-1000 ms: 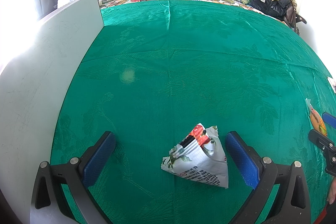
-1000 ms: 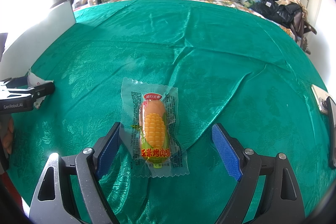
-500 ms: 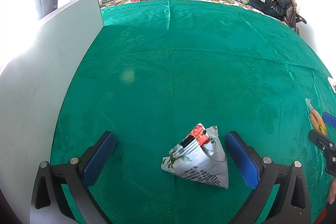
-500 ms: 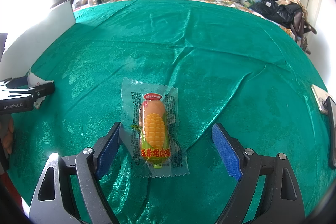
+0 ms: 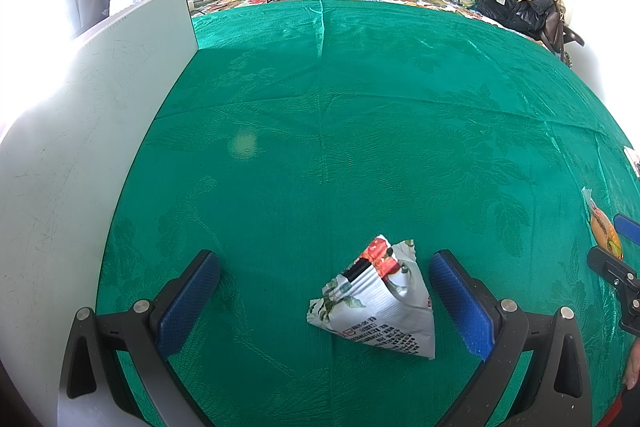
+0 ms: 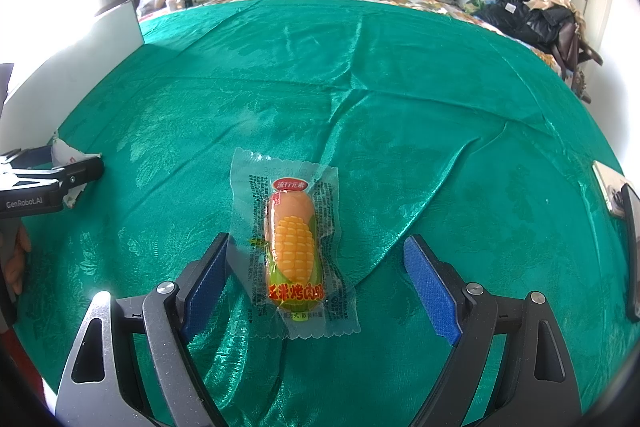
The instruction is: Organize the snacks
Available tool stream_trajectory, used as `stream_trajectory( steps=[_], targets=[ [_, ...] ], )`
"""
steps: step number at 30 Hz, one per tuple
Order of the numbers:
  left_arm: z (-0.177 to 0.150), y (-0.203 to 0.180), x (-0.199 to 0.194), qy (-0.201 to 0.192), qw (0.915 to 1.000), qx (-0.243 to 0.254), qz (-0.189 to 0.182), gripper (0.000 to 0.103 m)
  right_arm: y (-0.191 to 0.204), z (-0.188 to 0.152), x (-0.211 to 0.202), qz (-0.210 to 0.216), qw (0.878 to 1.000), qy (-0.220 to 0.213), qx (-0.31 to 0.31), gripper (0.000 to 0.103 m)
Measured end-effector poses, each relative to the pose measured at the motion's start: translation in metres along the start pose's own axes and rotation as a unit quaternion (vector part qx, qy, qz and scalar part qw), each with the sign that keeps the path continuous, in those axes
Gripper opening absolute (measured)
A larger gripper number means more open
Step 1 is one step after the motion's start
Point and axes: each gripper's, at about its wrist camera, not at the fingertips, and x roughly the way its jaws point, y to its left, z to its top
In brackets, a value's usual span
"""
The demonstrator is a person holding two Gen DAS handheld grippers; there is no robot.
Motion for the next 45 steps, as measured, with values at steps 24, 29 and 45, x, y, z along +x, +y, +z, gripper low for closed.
stream_trajectory(
  steps=[24,29,45],
  targets=[
    [0.017,0.014,-0.005,0.114,0.9894,0.044,-0.078,0.103,-0.066,0.033,-0.009,0.112,0.977,0.152,0.098,0.088],
    [0.015,-0.005,-0.001,0.113,0.9895,0.07,-0.055,0.091,-0.012,0.042,0.003,0.075,0.983,0.167,-0.013,0.085],
    [0.027,0.029,-0.09,0.024,0.9892,-0.043,-0.138,0.04,-0.014,0.053,-0.052,0.065,0.989,0.136,0.007,0.008]
  ],
)
